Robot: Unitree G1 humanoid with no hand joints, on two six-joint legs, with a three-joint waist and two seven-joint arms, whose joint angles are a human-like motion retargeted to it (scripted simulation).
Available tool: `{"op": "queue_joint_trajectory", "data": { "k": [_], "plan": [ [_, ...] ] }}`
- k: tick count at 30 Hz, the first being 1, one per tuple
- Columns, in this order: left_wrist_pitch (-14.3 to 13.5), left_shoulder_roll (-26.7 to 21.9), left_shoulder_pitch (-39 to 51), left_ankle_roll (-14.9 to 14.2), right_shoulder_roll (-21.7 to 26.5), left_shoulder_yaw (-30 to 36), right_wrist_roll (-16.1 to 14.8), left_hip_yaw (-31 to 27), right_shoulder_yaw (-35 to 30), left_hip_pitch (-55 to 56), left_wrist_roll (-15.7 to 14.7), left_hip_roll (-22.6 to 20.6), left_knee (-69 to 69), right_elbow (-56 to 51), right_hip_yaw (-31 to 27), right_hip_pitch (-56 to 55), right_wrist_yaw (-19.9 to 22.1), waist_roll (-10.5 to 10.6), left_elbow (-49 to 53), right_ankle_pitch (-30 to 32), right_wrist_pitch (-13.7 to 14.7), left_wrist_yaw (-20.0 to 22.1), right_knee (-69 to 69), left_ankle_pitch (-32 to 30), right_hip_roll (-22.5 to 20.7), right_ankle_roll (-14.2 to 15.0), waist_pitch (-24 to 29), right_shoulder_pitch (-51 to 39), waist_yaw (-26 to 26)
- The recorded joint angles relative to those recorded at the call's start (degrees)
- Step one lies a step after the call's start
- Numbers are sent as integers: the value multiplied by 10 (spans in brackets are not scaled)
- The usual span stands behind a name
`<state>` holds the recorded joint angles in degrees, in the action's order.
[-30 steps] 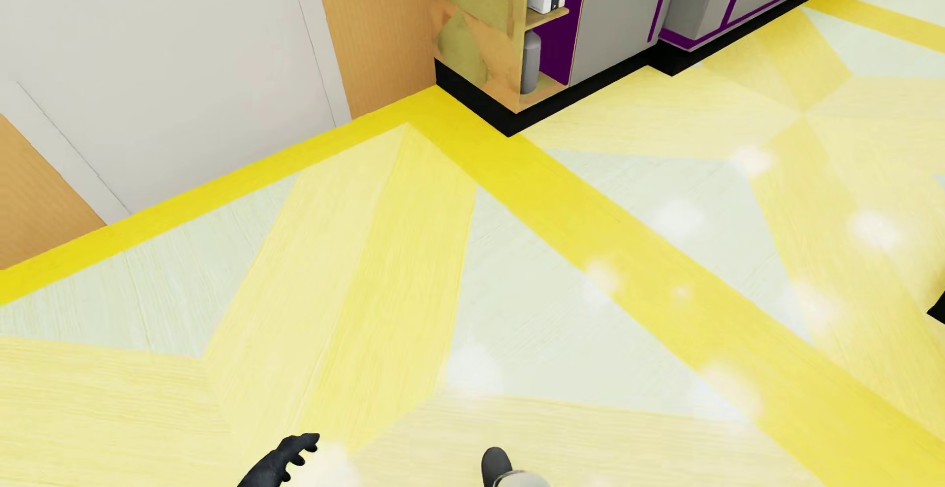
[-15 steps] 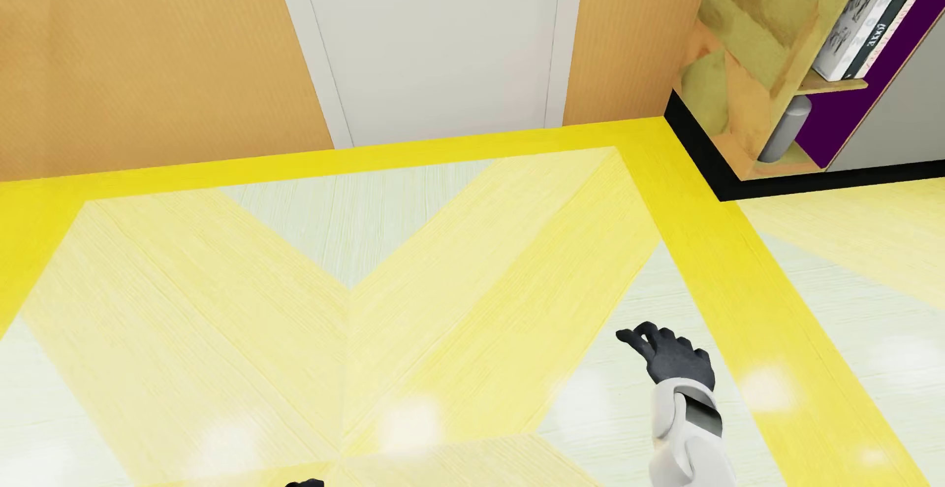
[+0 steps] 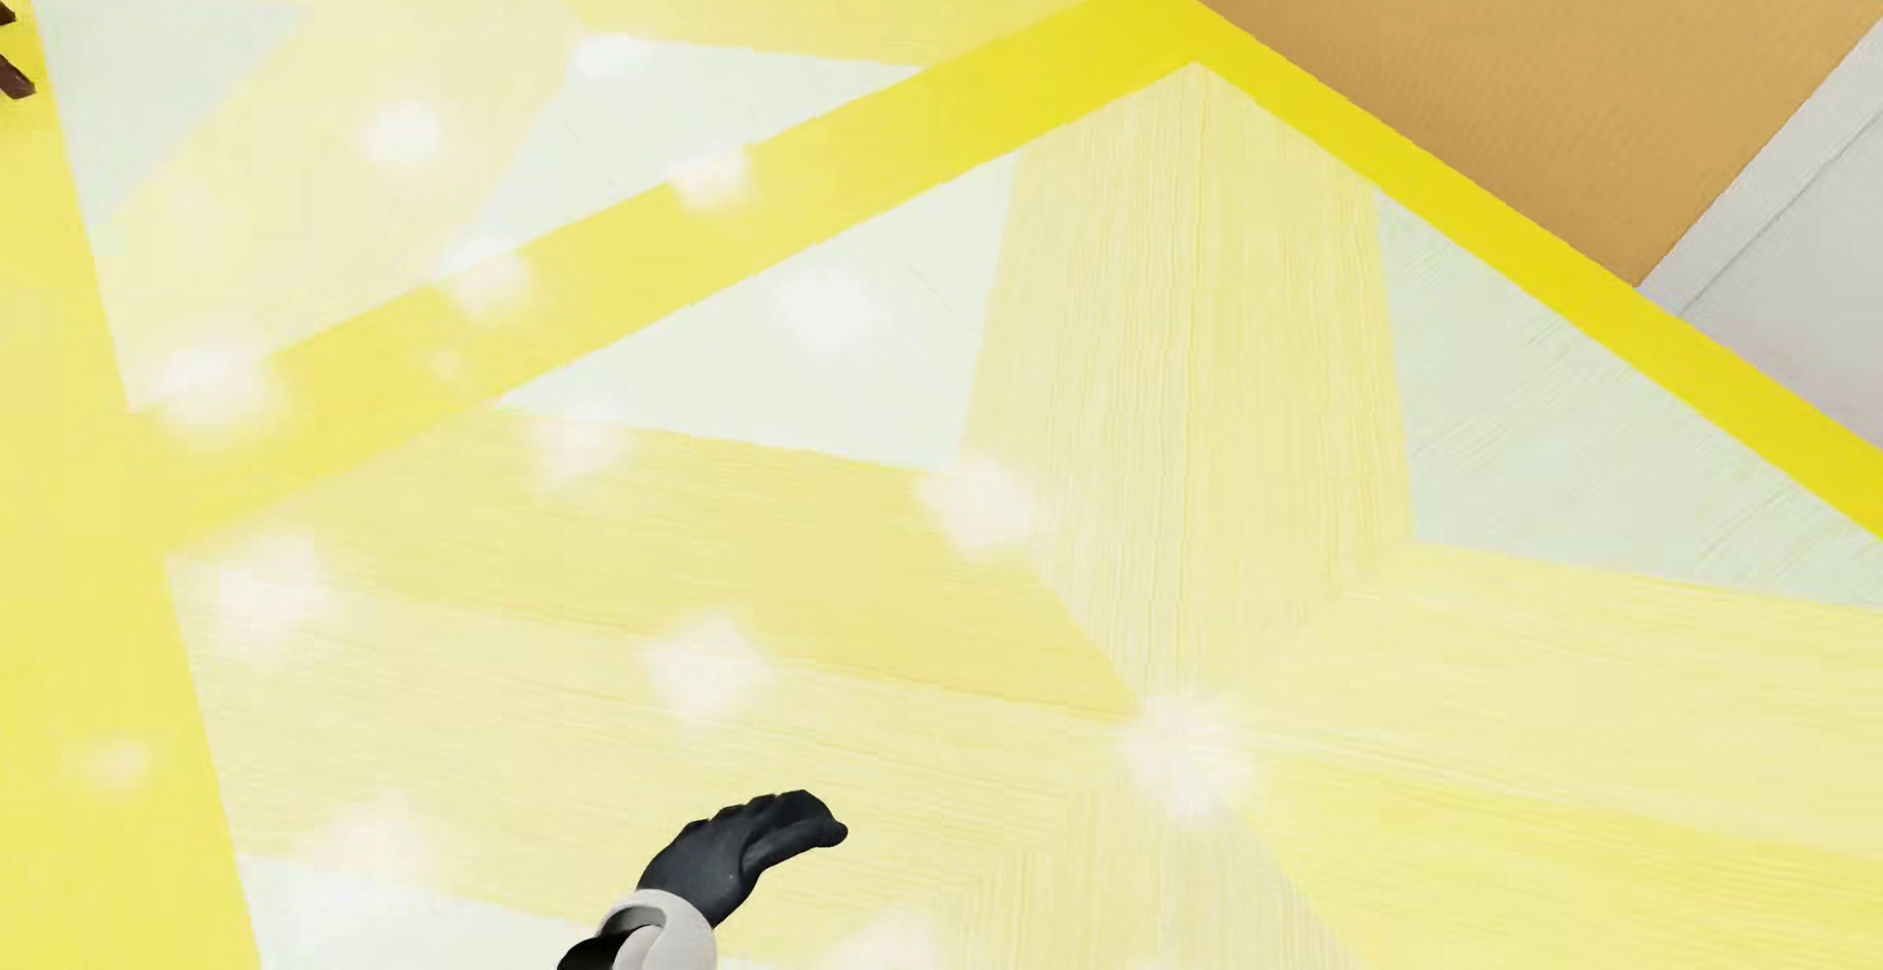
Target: Head to the stool
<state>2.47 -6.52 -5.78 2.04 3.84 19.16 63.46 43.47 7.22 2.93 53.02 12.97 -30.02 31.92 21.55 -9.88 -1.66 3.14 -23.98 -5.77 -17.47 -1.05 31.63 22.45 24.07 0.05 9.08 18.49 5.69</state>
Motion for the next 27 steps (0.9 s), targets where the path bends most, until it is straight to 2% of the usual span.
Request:
{"op": "queue_joint_trajectory", "data": {
  "k": [1, 2, 3, 4, 6, 7, 8, 9, 10, 11, 12, 13, 14, 15, 16, 18, 19, 20, 21, 23, 25, 27],
  "plan": [
    [-4, -7, 7, 4, -28, 18, -11, -41, 11, -6, -4, -24, 27, -1, -124, -41, -7, -2, 11, -7, 4, -2, 52, -6, -79, 18, 0, 18, 10],
    [-9, -16, 17, 7, -51, 39, -17, -81, 16, -11, -8, -44, 47, -5, -193, -71, -18, -4, 23, -13, 16, -6, 91, -10, -150, 33, -2, 39, 16],
    [-17, -27, 32, 10, -71, 63, -20, -123, 16, -16, -14, -63, 60, -13, -218, -97, -32, -7, 37, -14, 35, -9, 117, -10, -198, 42, -3, 62, 21],
    [-23, -37, 50, 13, -87, 87, -19, -166, 15, -21, -20, -80, 69, -19, -207, -124, -45, -10, 50, -11, 55, -11, 131, -6, -222, 38, -3, 83, 24],
    [-25, -56, 91, 20, -106, 130, -18, -251, 8, -42, -12, -115, 86, -12, -126, -172, -73, -18, 68, 4, 83, -8, 106, 3, -219, 15, -1, 109, 30],
    [-21, -59, 104, 22, -101, 142, -6, -289, -5, -57, 3, -131, 98, 1, -87, -190, -89, -22, 72, 18, 91, -3, 65, 6, -214, 7, 1, 112, 32],
    [-15, -56, 109, 25, -86, 144, 17, -324, -24, -75, 20, -143, 112, 17, -72, -206, -107, -23, 74, 45, 95, 2, 7, 6, -220, 10, 3, 110, 34],
    [-7, -46, 103, 27, -65, 135, 47, -356, -45, -96, 29, -150, 127, 32, -99, -218, -127, -23, 76, 82, 98, 4, -62, 5, -242, 21, 5, 105, 36],
    [-1, -34, 90, 29, -42, 120, 77, -386, -59, -119, 28, -154, 139, 43, -163, -223, -141, -20, 79, 105, 99, 5, -129, 2, -271, 34, 7, 100, 37],
    [4, -23, 73, 31, -22, 104, 99, -413, -62, -142, 22, -155, 144, 54, -237, -220, -150, -17, 80, 105, 97, 5, -180, -2, -295, 27, 9, 96, 37],
    [9, -17, 56, 33, -6, 90, 111, -434, -54, -161, 23, -153, 137, 66, -268, -215, -151, -14, 79, 104, 87, 3, -191, -4, -300, 25, 11, 91, 33],
    [14, -17, 38, 34, 6, 80, 116, -451, -37, -177, 32, -150, 118, 81, -250, -213, -147, -11, 76, 127, 72, -2, -158, -15, -289, 12, 13, 81, 29],
    [22, -19, 19, 39, 19, 68, 119, -462, -18, -189, 43, -147, 81, 102, -226, -211, -145, -8, 67, 142, 53, -8, -104, -36, -276, 0, 15, 68, 25],
    [34, -21, -1, 43, 31, 51, 123, -467, -2, -187, 52, -141, 26, 124, -210, -208, -147, -3, 51, 126, 40, -15, -51, -72, -269, -12, 17, 50, 22],
    [53, -18, -20, 39, 46, 26, 140, -464, 3, -167, 52, -133, -56, 140, -196, -198, -148, 3, 24, 88, 37, -20, -7, -124, -264, -14, 19, 30, 19],
    [104, -5, -34, -4, 63, -35, 175, -443, 2, -67, 35, -96, -273, 138, -161, -149, -132, 15, -59, 26, 51, -21, 12, -238, -254, -18, 22, -13, 13],
    [128, -3, -37, 0, 66, -63, 174, -430, 9, -8, 26, -71, -358, 134, -144, -115, -111, 21, -99, 7, 62, -18, -1, -245, -255, -21, 22, -40, 8],
    [140, -7, -42, 12, 66, -80, 158, -418, 20, 48, 21, -54, -417, 129, -132, -79, -89, 25, -129, -7, 75, -20, -21, -207, -258, -23, 22, -69, 2],
    [141, -15, -53, 19, 65, -90, 143, -403, 21, 98, 24, -39, -451, 123, -124, -43, -79, 27, -146, -17, 89, -22, -45, -194, -265, -24, 20, -104, -6],
    [120, -30, -82, 24, 73, -109, 132, -364, -13, 178, 18, -13, -439, 93, -119, 25, -65, 27, -154, -34, 116, -34, -89, -200, -282, -28, 15, -168, -25],
    [98, -40, -112, 22, 82, -141, 129, -329, -66, 234, -1, -15, -335, 41, -125, 78, -45, 25, -141, -55, 138, -37, -118, -200, -300, -34, 9, -227, -45],
    [90, -33, -142, 10, 83, -177, 109, -314, -113, 260, -15, -46, -136, -20, -134, 124, -27, 21, -118, -77, 135, -22, -145, -210, -315, -37, 3, -277, -61]
  ]
}}
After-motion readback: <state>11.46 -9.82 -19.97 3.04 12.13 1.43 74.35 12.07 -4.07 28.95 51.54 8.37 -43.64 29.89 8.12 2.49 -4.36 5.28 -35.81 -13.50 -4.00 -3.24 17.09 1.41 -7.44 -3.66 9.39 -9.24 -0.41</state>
